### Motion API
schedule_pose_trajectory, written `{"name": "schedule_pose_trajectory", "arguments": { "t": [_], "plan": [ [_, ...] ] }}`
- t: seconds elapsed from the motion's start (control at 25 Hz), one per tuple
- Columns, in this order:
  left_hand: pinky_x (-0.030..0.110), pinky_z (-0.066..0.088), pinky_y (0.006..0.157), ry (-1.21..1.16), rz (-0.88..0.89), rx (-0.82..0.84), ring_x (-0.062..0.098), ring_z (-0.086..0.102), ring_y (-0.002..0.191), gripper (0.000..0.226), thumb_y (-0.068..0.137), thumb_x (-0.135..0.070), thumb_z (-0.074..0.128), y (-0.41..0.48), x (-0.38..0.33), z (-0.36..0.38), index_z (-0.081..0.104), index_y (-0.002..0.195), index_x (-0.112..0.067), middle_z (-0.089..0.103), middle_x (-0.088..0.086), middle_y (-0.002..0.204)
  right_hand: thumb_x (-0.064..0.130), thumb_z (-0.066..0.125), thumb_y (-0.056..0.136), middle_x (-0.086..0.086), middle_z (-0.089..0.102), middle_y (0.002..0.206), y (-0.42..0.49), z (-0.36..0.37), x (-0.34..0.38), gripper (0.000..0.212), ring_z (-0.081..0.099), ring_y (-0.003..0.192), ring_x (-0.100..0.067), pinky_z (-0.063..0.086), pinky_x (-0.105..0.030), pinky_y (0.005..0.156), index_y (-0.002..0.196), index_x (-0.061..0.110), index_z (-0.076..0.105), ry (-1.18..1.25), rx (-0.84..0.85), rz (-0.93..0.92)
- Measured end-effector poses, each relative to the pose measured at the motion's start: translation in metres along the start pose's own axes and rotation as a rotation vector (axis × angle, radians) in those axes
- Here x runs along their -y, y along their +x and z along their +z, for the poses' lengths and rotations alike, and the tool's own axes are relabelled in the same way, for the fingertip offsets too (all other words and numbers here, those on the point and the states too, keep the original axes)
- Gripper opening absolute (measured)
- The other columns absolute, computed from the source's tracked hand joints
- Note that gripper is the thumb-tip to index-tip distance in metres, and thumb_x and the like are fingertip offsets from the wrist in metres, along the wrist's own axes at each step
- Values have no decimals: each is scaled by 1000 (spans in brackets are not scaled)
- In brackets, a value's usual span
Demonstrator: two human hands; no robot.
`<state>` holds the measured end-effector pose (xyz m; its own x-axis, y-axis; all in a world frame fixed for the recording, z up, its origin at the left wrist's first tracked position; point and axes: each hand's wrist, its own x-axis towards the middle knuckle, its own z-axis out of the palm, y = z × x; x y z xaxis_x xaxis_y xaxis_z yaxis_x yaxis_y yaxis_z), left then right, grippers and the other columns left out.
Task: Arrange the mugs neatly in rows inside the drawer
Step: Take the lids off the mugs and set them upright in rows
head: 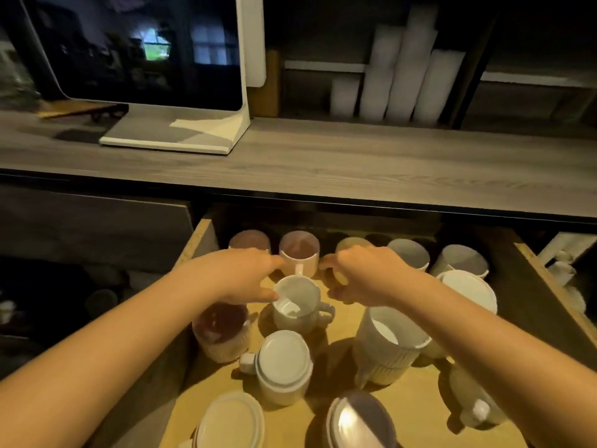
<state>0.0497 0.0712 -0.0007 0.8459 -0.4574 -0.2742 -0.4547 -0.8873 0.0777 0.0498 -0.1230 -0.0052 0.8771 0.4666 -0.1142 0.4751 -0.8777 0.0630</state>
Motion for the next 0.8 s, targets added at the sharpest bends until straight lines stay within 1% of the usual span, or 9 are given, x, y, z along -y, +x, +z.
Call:
{"name": "schedule_pose_trajectory", "arguments": {
  "t": [0.08,0.16,0.2,0.36,0.44,0.52,0.6,0.72,0.8],
  "plan": [
    [28,48,93,-13,-54,60,16,53,118,58,88,-39,58,-5,13,9,33,140,-29,49,-4,139,33,62,87,-4,61,118,16,14,9,51,60,101,-22,53,-30,77,134,23,46,0,61,-43],
    [29,49,90,-5,-84,127,16,56,113,59,85,-41,63,-8,23,17,36,136,-29,54,-4,133,32,66,84,-6,58,125,31,27,15,58,59,108,-26,53,-35,85,136,22,42,24,113,-72],
    [31,47,92,20,-98,158,17,56,112,61,83,-43,64,-10,28,22,37,136,-28,55,-3,131,32,67,84,-7,57,126,38,33,18,60,58,109,-27,53,-36,86,137,21,42,49,135,-82],
    [43,26,107,170,-145,208,23,48,119,74,79,-54,60,-11,36,39,30,139,-22,52,1,132,33,63,87,-6,59,119,55,47,30,55,59,104,-27,53,-35,85,136,22,40,128,238,-68],
    [47,19,110,223,-167,239,24,50,117,72,79,-61,56,-10,34,45,36,134,-20,55,2,127,38,61,87,-4,60,112,59,54,34,53,60,97,-25,55,-34,81,133,24,41,146,223,-50],
    [47,20,109,234,-174,252,22,52,112,66,77,-64,55,-9,32,47,45,124,-19,58,1,121,43,60,85,-3,62,108,61,58,37,51,61,92,-24,57,-34,77,130,23,44,128,181,-42],
    [44,27,105,225,-154,234,21,54,108,62,77,-64,57,-10,32,47,47,120,-20,59,0,118,46,62,83,-3,61,111,63,61,38,53,61,94,-24,57,-35,77,129,23,47,137,182,-52],
    [38,33,100,224,-76,202,21,53,110,61,77,-55,64,-8,34,46,44,124,-22,56,0,123,42,70,78,-4,60,113,63,63,38,57,60,96,-25,57,-34,77,128,21,48,156,191,-44],
    [38,30,104,248,8,179,22,48,118,63,77,-45,69,-7,35,48,40,129,-24,51,0,131,43,71,77,-4,61,111,63,65,38,56,61,92,-24,57,-31,71,125,22,51,131,166,-4]
  ]
}}
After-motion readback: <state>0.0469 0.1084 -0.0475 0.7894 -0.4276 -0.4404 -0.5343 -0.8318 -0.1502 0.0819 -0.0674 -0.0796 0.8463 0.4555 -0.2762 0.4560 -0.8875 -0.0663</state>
